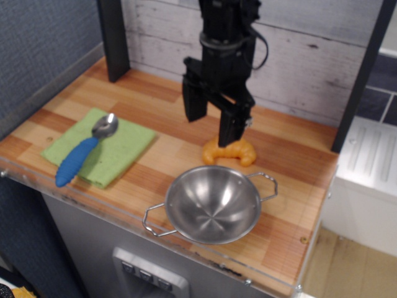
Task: Put the croissant into the pot.
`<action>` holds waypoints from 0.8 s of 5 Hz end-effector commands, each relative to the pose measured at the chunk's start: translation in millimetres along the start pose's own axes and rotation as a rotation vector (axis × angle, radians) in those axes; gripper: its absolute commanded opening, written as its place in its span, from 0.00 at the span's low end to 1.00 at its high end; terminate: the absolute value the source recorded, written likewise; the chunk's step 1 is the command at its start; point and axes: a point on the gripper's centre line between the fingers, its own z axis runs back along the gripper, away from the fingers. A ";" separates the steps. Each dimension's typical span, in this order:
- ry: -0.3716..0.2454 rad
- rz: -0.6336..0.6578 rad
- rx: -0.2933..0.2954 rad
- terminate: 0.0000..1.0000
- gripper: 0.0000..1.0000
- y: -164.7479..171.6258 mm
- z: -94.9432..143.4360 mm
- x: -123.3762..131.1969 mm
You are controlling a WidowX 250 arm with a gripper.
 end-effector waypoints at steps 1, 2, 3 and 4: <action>-0.099 -0.025 0.012 0.00 1.00 10.8 -4.5 6.6; -0.113 -0.052 -0.004 0.00 1.00 11.6 -12.6 13.1; -0.119 -0.075 -0.005 0.00 1.00 10.1 -21.7 21.1; -0.092 -0.097 -0.006 0.00 1.00 8.5 -37.5 32.3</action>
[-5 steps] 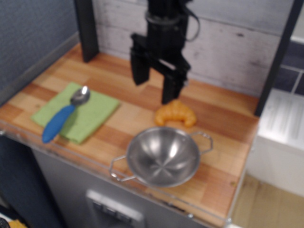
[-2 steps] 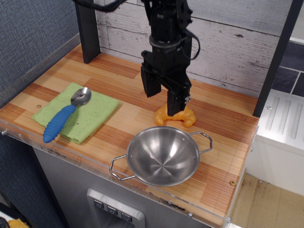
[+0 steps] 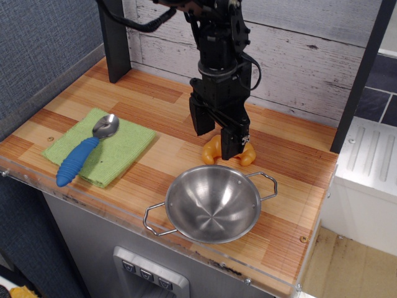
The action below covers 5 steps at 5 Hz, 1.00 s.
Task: Put the croissant into the pot.
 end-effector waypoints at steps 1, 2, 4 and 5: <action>0.014 -0.054 0.016 0.00 1.00 -0.4 -16.5 26.5; 0.040 -0.059 0.009 0.00 1.00 -2.3 -28.7 30.6; 0.120 -0.057 0.030 0.00 0.00 -11.0 -36.5 32.6; 0.112 -0.034 0.024 0.00 0.00 -15.1 -24.4 33.2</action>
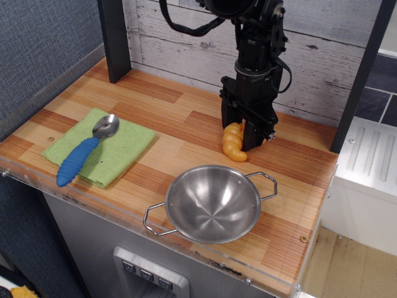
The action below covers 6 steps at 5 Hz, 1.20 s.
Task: Put the croissant into the pot.
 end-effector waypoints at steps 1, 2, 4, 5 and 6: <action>-0.073 0.079 0.001 0.00 0.00 -17.3 36.4 -11.1; -0.211 0.156 0.036 0.00 0.00 -30.6 85.0 -18.8; -0.338 0.183 0.084 0.00 0.00 -91.7 142.7 -55.0; -0.262 0.188 0.051 0.00 0.00 -108.9 127.7 -72.0; -0.192 0.243 0.021 0.00 0.00 -100.7 101.9 -89.1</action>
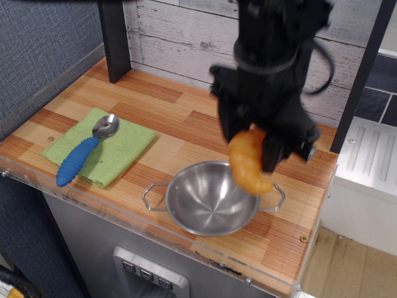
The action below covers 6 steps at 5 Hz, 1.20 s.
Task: Put the croissant into the pot.
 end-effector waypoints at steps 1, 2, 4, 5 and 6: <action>0.079 0.096 -0.001 0.00 0.00 28.6 -32.5 -27.0; 0.099 0.118 0.011 0.00 0.00 43.9 -44.0 -30.4; 0.136 0.082 -0.042 0.00 1.00 34.9 -59.1 -27.9; 0.057 0.084 -0.051 0.00 1.00 28.3 -32.0 -12.8; -0.042 0.106 0.001 0.00 1.00 38.7 15.3 0.0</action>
